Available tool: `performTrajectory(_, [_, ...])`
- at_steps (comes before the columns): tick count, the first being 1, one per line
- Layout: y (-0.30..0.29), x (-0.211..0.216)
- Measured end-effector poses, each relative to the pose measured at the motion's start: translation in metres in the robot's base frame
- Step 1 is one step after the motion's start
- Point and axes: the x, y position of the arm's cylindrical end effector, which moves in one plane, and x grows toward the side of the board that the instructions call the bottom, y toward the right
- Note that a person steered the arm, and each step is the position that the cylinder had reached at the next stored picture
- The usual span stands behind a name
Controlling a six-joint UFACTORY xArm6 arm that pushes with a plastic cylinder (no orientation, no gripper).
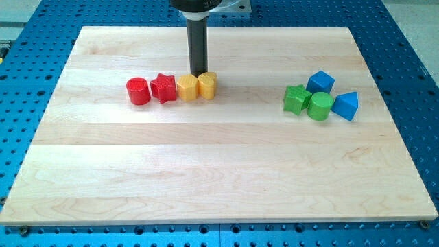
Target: Point your arm at the top side of the red star
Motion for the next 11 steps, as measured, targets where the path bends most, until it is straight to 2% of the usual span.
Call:
performTrajectory(4, [-0.047, 0.002])
performTrajectory(8, [-0.05, -0.022])
performTrajectory(11, [-0.044, -0.023])
